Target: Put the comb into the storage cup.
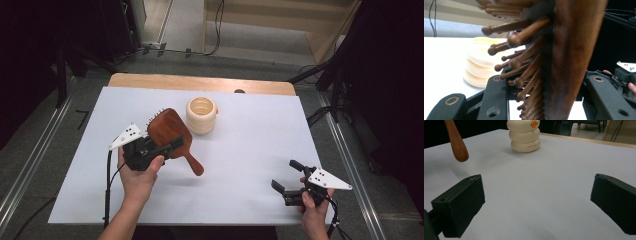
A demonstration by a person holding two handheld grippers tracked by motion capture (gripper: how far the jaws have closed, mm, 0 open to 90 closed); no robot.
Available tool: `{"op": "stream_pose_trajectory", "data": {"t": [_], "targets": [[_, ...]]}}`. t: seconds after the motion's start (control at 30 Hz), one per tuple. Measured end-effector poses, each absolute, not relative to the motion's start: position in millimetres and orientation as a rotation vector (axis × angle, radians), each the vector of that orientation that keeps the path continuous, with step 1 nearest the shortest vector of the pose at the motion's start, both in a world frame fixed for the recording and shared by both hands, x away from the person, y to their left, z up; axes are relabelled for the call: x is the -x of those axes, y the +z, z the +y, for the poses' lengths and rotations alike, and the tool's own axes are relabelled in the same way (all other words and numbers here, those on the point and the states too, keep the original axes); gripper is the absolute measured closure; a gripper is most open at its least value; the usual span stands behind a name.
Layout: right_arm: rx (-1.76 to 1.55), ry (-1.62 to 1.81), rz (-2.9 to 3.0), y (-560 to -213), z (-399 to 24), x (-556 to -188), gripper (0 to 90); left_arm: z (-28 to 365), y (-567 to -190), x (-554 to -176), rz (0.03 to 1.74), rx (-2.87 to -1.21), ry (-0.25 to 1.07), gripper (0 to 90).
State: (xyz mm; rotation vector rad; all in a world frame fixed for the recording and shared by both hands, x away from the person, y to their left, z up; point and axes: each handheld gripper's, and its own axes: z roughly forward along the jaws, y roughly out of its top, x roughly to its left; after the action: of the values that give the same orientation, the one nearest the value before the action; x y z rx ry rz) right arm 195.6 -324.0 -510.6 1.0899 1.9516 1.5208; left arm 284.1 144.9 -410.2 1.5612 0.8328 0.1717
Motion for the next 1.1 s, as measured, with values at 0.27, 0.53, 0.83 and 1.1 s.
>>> {"op": "stream_pose_trajectory", "data": {"t": [0.27, 0.53, 0.83, 1.1], "targets": [[-1.107, 1.525, 1.937, -514, -329, -197, 0.0, 141, -405, -296, 0.829, -1.568, 0.182, 55.6], [-1.104, 1.529, 1.925, -515, -329, -197, 0.0, 138, -398, -307, 0.831, -1.558, 0.186, 55.6], [-1.105, 1.534, 1.922, -516, -329, -198, 0.0, 134, -393, -321, 0.833, -1.558, 0.193, 55.7], [-1.098, 1.526, 1.928, -516, -328, -198, 0.0, 132, -385, -333, 0.834, -1.552, 0.198, 55.7]]}}
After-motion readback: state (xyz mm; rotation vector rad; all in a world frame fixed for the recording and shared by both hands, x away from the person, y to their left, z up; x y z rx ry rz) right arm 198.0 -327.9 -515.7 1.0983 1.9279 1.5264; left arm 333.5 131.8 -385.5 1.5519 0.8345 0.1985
